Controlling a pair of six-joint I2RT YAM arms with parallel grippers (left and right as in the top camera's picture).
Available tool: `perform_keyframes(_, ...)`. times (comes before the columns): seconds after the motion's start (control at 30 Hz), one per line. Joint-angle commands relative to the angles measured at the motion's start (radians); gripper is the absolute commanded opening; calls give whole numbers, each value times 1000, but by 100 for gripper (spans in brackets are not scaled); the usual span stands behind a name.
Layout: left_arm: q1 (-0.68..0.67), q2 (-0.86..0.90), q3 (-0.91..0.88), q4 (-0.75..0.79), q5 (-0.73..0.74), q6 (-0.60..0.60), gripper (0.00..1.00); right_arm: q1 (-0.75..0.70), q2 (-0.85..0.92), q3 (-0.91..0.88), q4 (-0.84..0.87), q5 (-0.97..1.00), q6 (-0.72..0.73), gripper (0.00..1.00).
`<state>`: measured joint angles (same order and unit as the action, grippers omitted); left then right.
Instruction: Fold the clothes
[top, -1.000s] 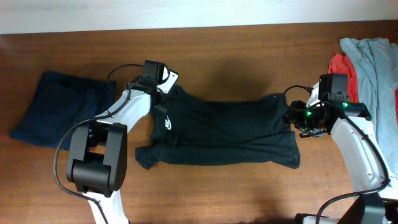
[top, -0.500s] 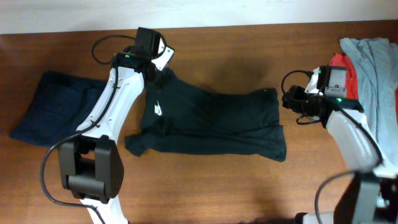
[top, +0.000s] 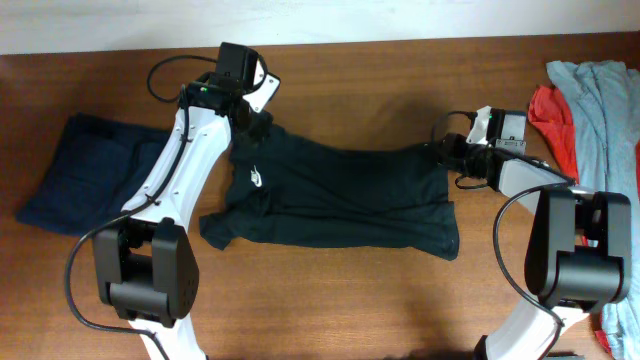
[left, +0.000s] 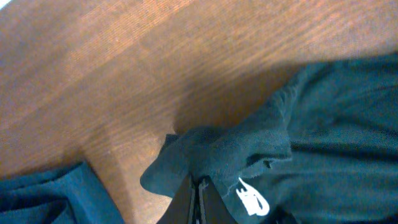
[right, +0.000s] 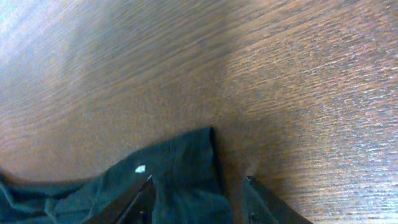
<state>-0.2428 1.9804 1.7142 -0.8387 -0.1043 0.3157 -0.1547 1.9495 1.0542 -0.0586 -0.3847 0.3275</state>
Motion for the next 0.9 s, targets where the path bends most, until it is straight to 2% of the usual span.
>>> perform_keyframes(0.0,3,-17,13,16,18,12,0,-3,19,10,27,-13,-10,30)
perform_keyframes(0.07,3,-17,13,16,18,12,0,-4,19,12,28,-12,-10,4)
perform_keyframes(0.43,3,-97,13,-48,-31,11,0,-48,-86,12,-25,-132,-30,4)
perform_keyframes(0.57,12,-145,13,-166,-43,11,0,-55,-198,12,-169,-131,-138,4)
perform_keyframes(0.67,13,-150,13,-273,-43,11,0,-55,-277,12,-315,-78,-147,4)
perform_keyframes(0.87,17,-150,13,-442,-50,-22,0,-55,-317,12,-555,47,-143,4)
